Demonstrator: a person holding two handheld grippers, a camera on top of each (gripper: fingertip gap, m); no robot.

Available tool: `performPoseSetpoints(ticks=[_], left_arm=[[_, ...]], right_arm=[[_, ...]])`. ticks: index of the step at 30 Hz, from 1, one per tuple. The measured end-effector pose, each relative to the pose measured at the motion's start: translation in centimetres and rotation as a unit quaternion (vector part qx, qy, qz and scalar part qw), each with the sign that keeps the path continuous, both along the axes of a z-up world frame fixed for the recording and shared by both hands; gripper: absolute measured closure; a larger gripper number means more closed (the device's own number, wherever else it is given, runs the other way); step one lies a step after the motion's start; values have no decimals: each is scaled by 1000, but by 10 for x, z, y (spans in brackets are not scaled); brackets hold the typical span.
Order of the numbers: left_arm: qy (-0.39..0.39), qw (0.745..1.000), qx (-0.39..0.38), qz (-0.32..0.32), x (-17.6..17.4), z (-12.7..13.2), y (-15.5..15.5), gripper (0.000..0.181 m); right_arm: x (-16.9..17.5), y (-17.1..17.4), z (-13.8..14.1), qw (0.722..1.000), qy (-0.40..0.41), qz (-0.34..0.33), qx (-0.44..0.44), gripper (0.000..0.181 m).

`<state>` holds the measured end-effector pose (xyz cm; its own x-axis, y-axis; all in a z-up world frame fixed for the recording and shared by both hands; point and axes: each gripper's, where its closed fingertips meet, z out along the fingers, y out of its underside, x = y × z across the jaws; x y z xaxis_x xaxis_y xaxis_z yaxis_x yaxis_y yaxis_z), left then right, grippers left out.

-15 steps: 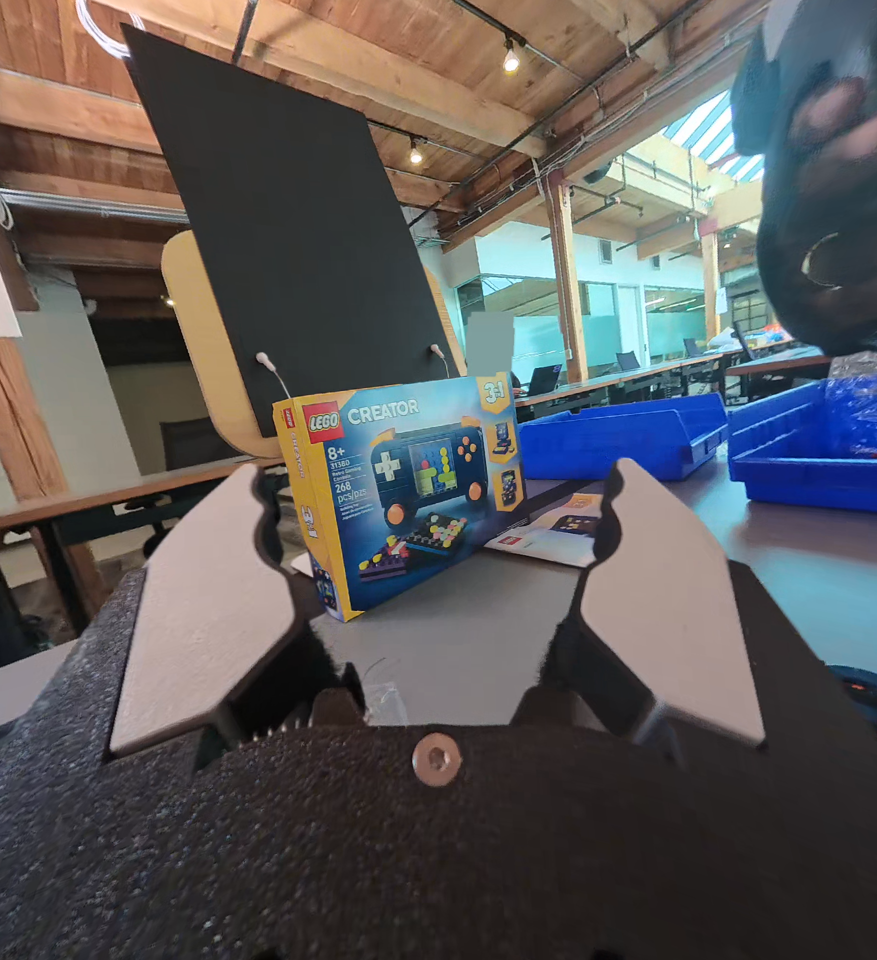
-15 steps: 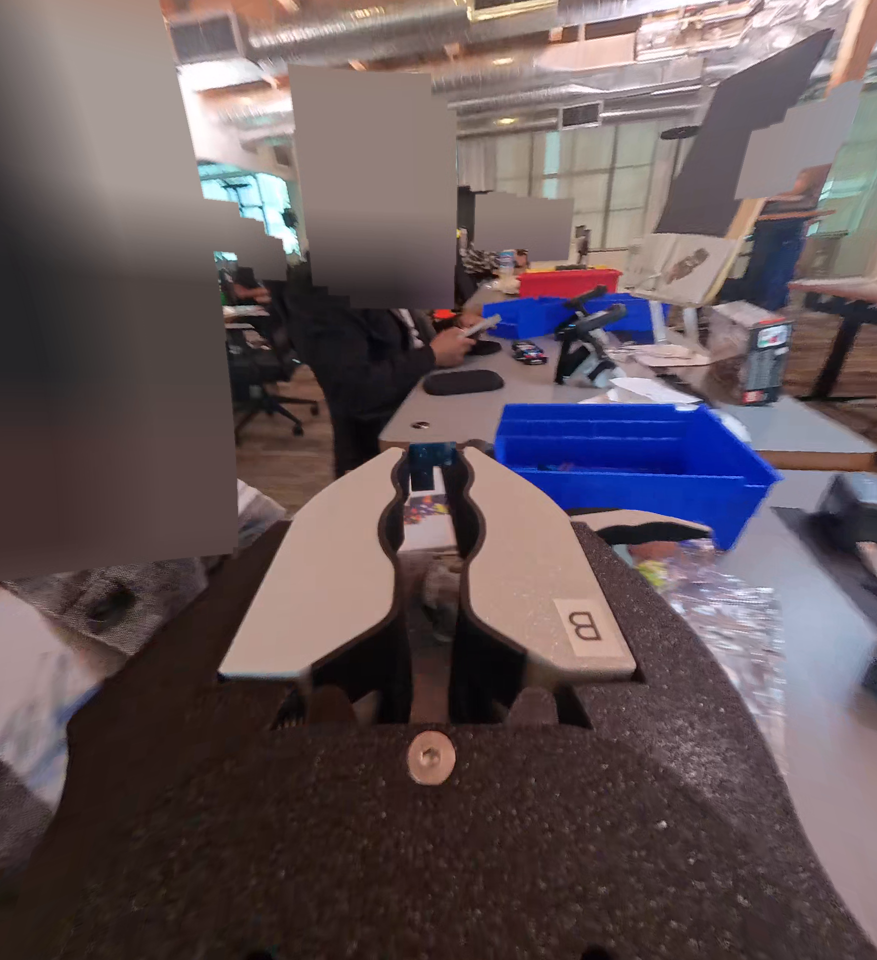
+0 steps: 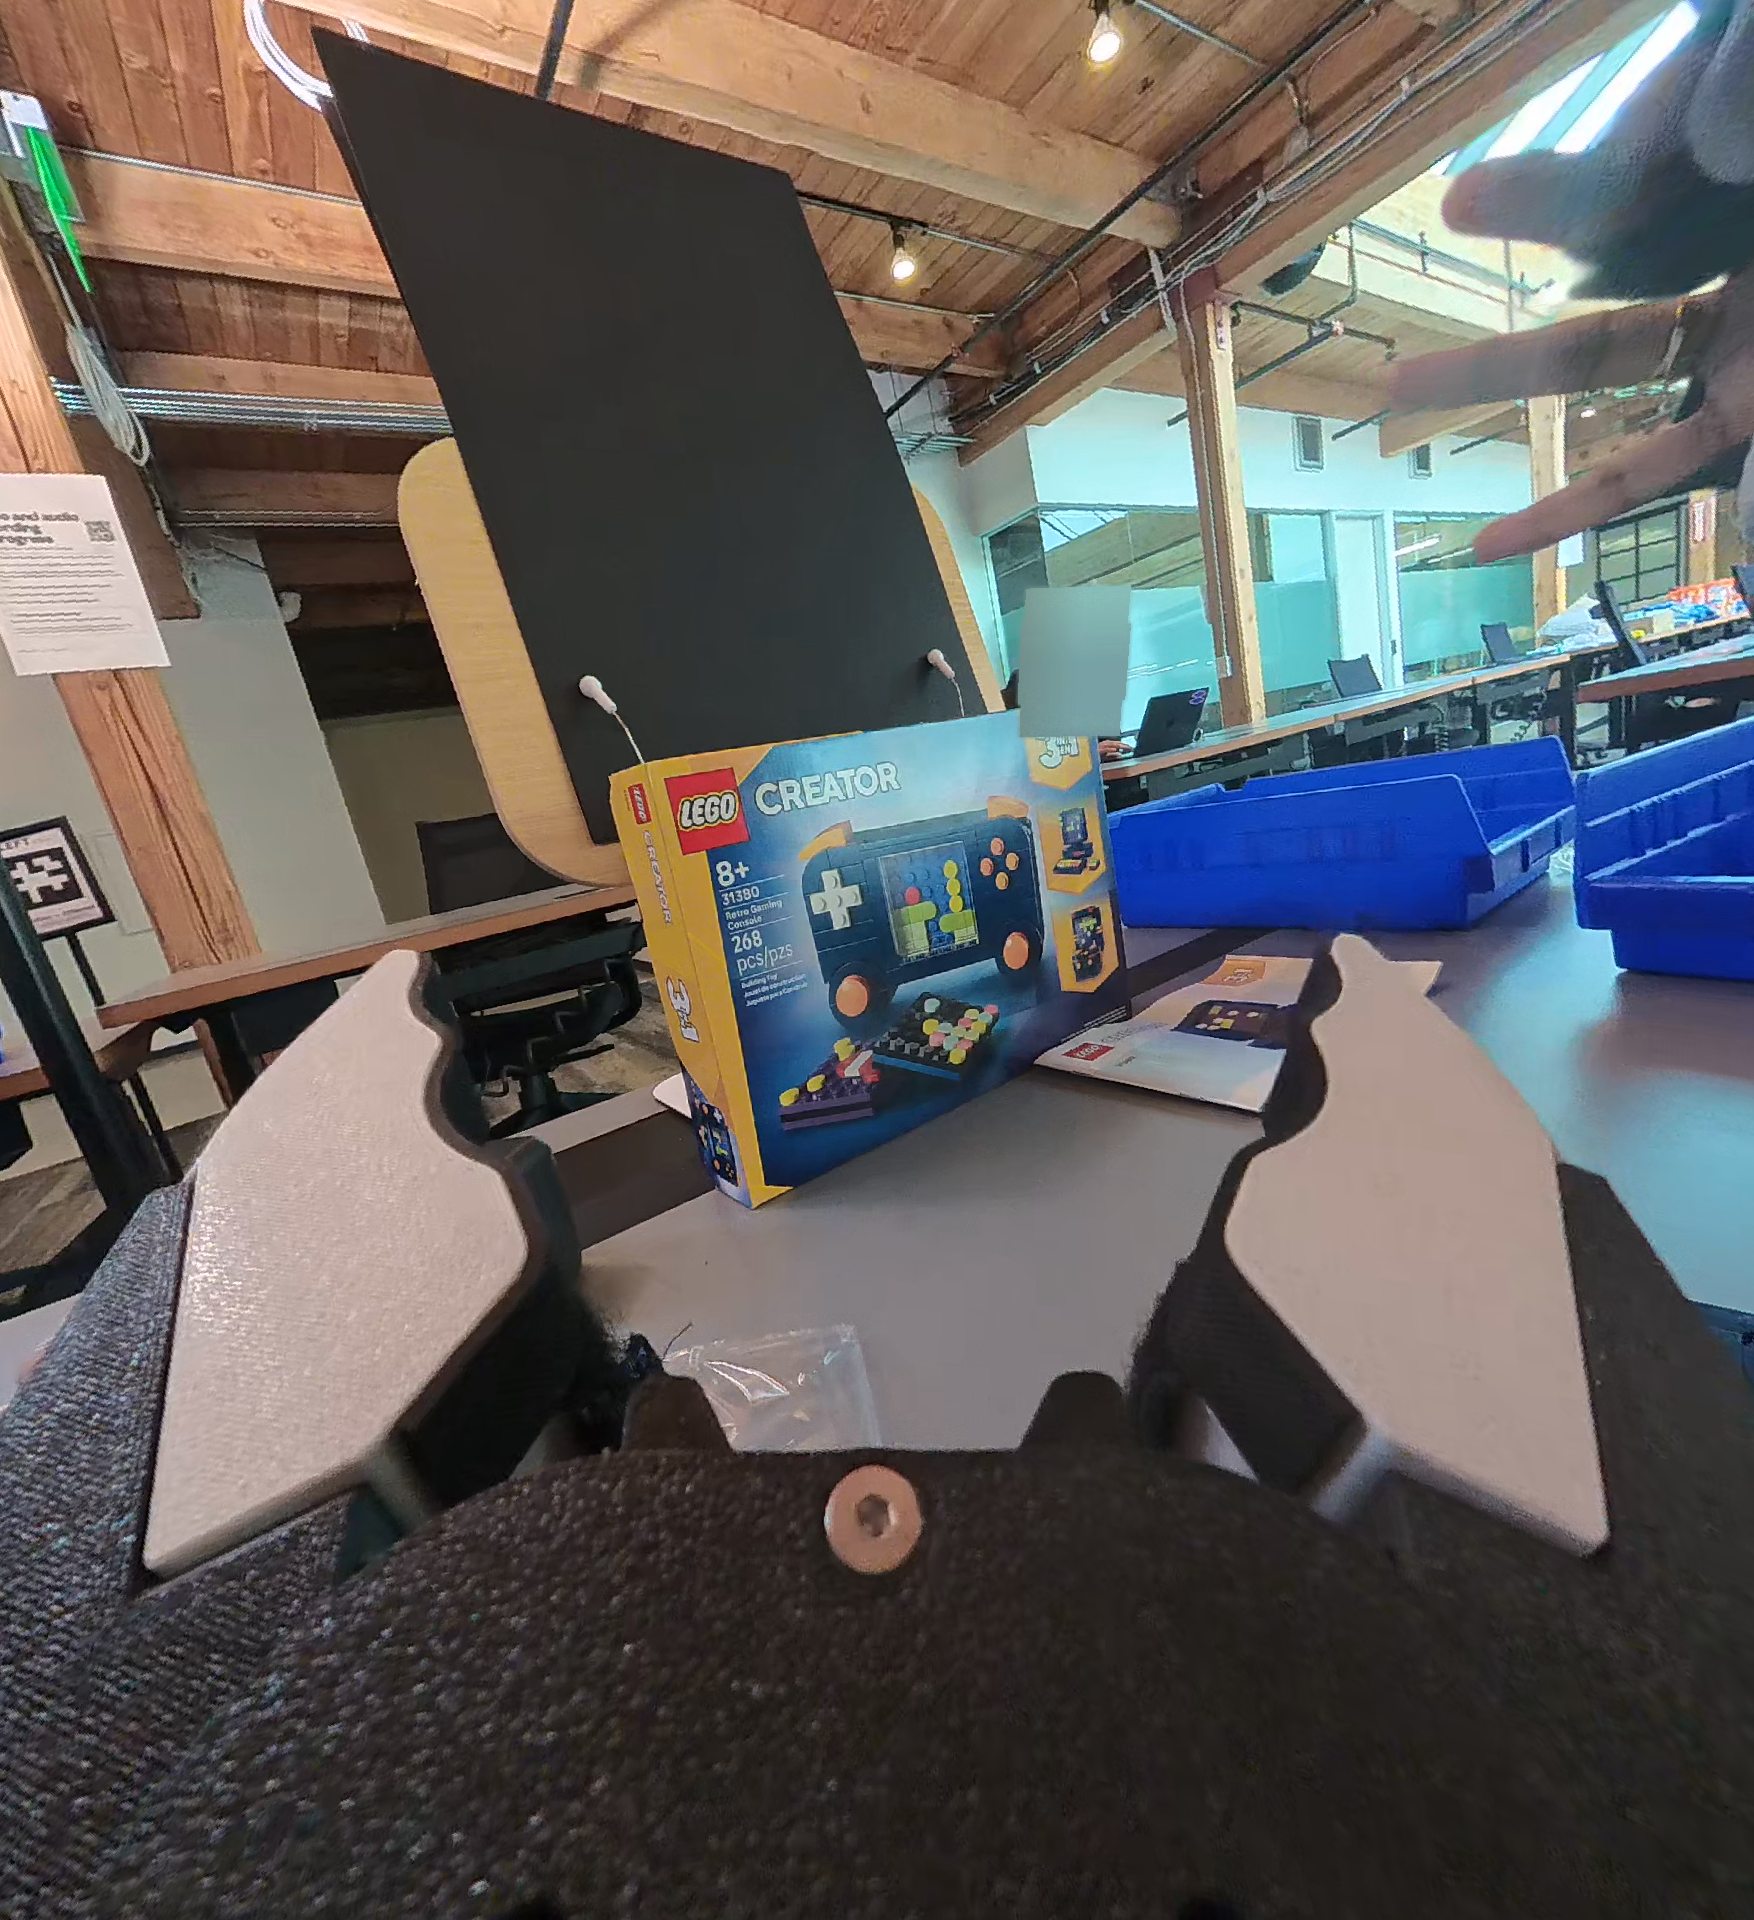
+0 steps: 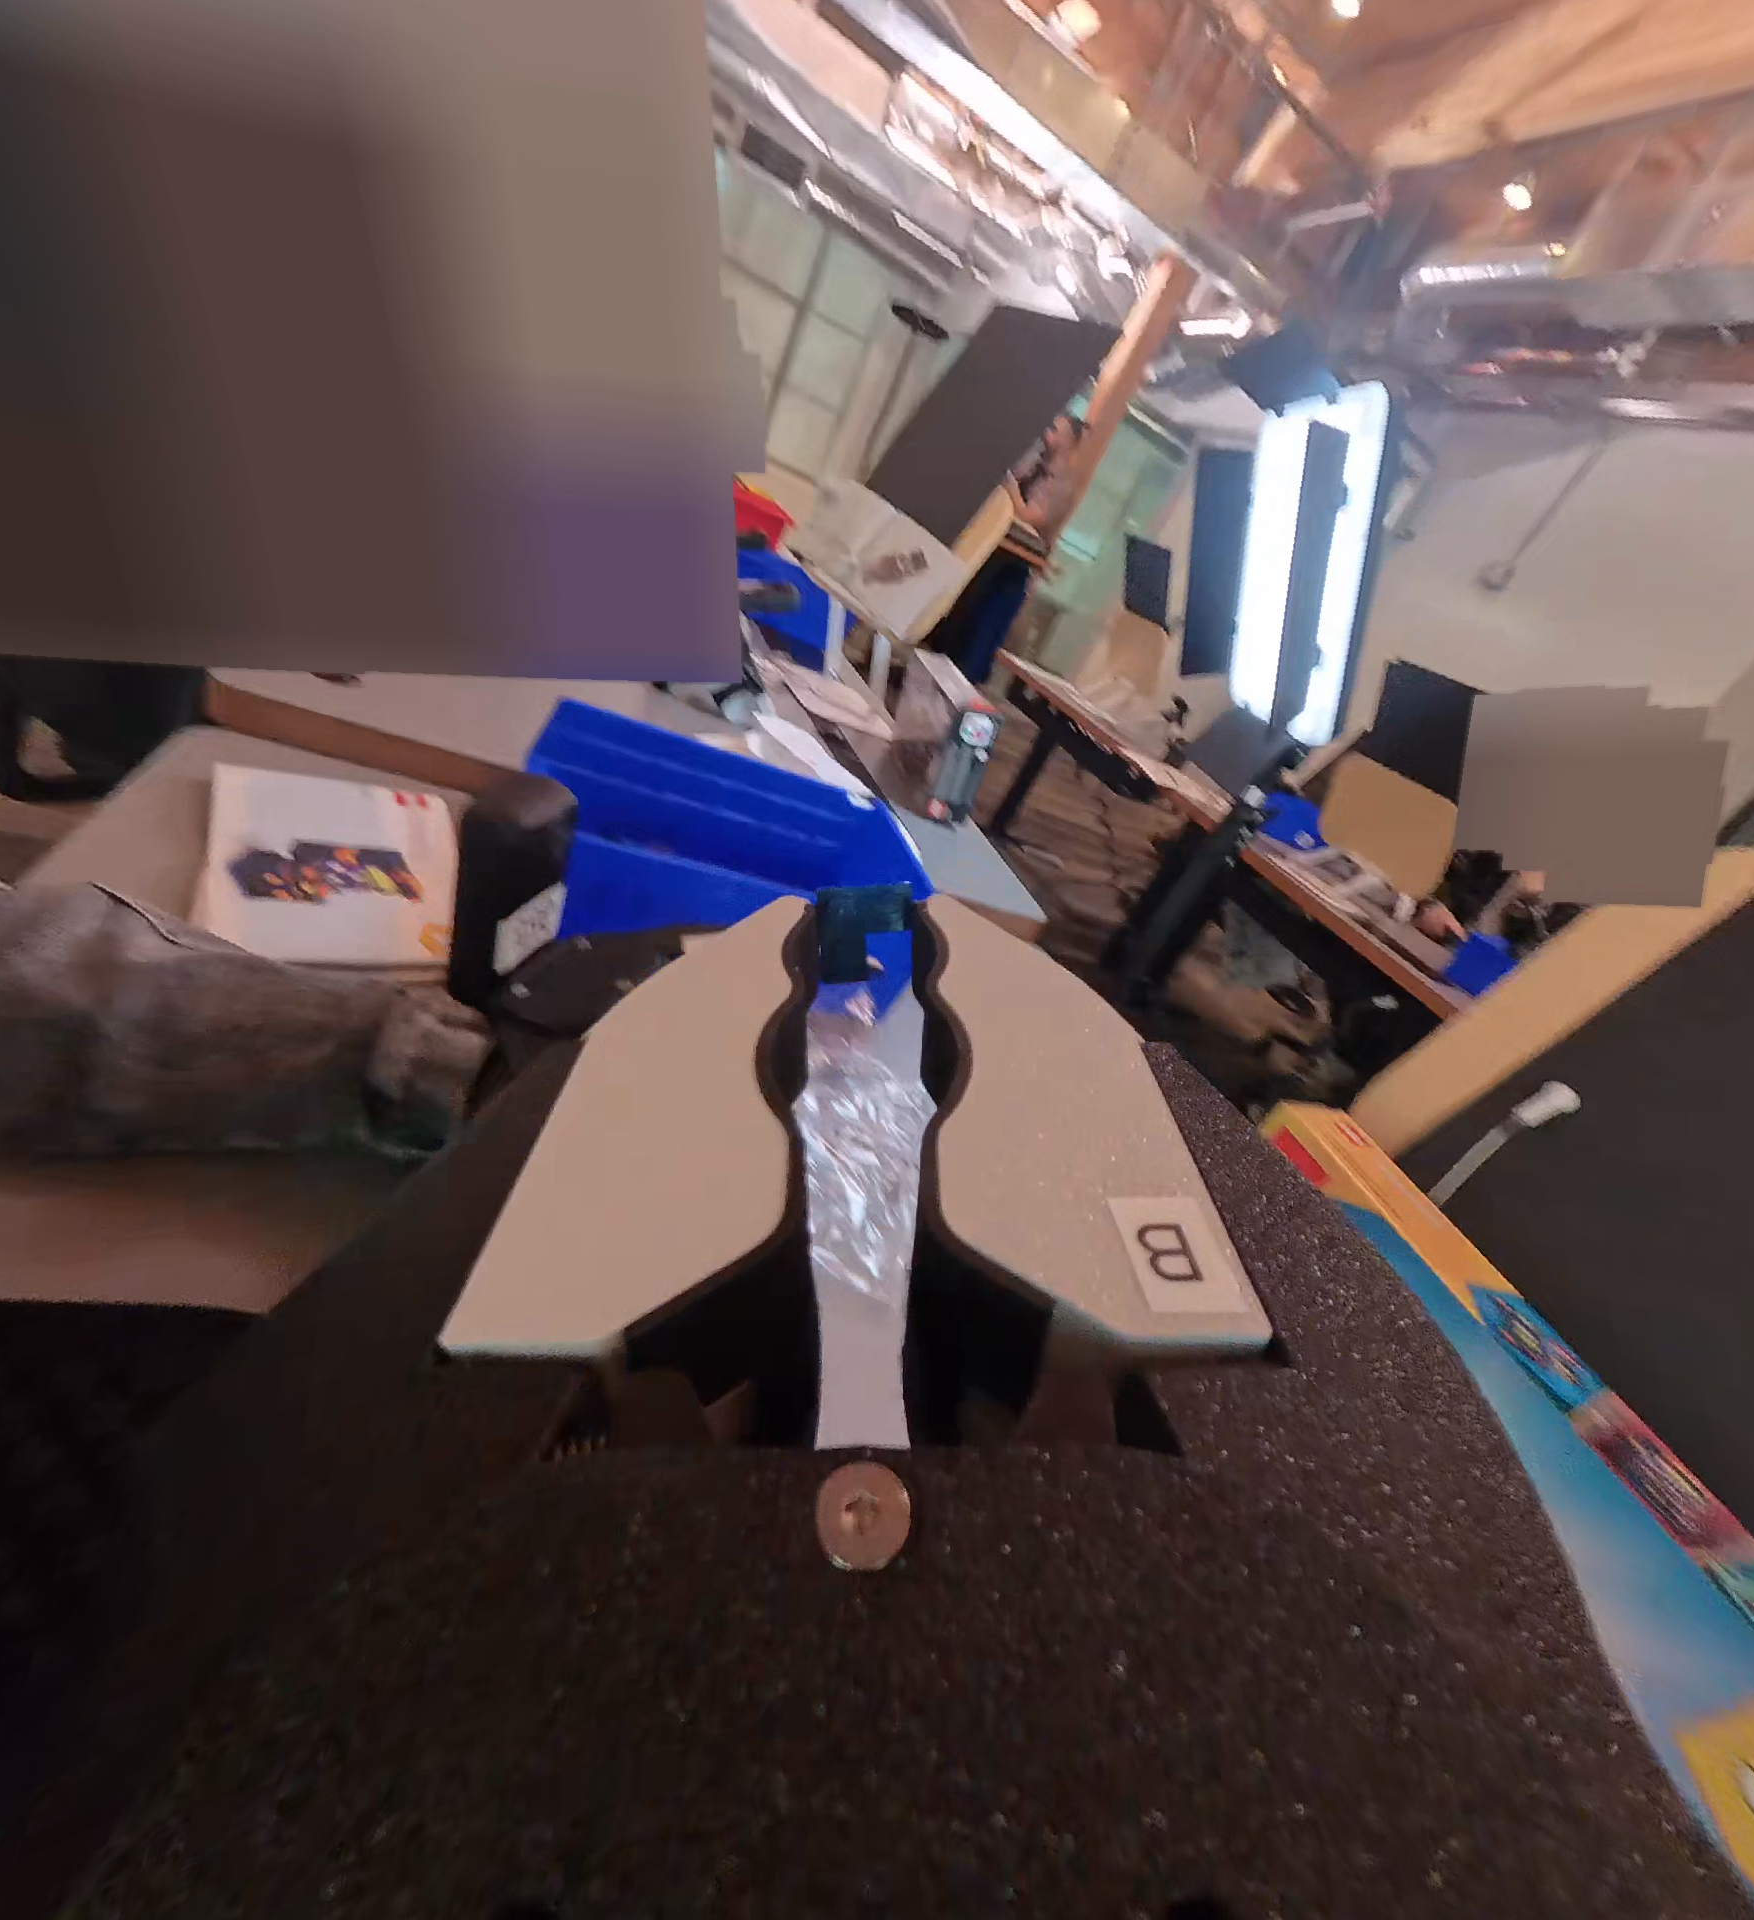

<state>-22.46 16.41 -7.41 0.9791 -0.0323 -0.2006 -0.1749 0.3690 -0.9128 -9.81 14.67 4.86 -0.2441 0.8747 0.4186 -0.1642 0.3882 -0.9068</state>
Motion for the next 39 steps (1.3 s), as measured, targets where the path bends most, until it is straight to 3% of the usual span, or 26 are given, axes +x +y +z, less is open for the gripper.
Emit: performPoseSetpoints(ticks=[9,13,15,18,22,27,33,39], left_arm=[[1,1000,-18,5,0,-4,4,36],[4,1000,-22,5,2,-5,5,36],[0,1000,-20,3,2,-4,4,36],[-9,1000,-20,4,0,-4,4,36],[-2,1000,-22,6,1,-5,5,36],[2,1000,-27,5,3,-7,6,36],[5,1000,-29,4,3,-8,7,36],[-1,1000,-30,-4,6,-8,7,37]], right_arm=[[28,61,-3,988,-39,-145,42,165],[84,111,-9,965,-108,-238,-15,165],[132,147,-6,939,-98,-325,-49,165],[215,195,-8,877,-73,-464,-101,165],[288,231,-36,798,-92,-573,-160,165],[296,252,-85,774,-161,-571,-223,165],[302,261,-153,706,-311,-578,-267,164],[303,254,-195,650,-420,-564,-288,164]])
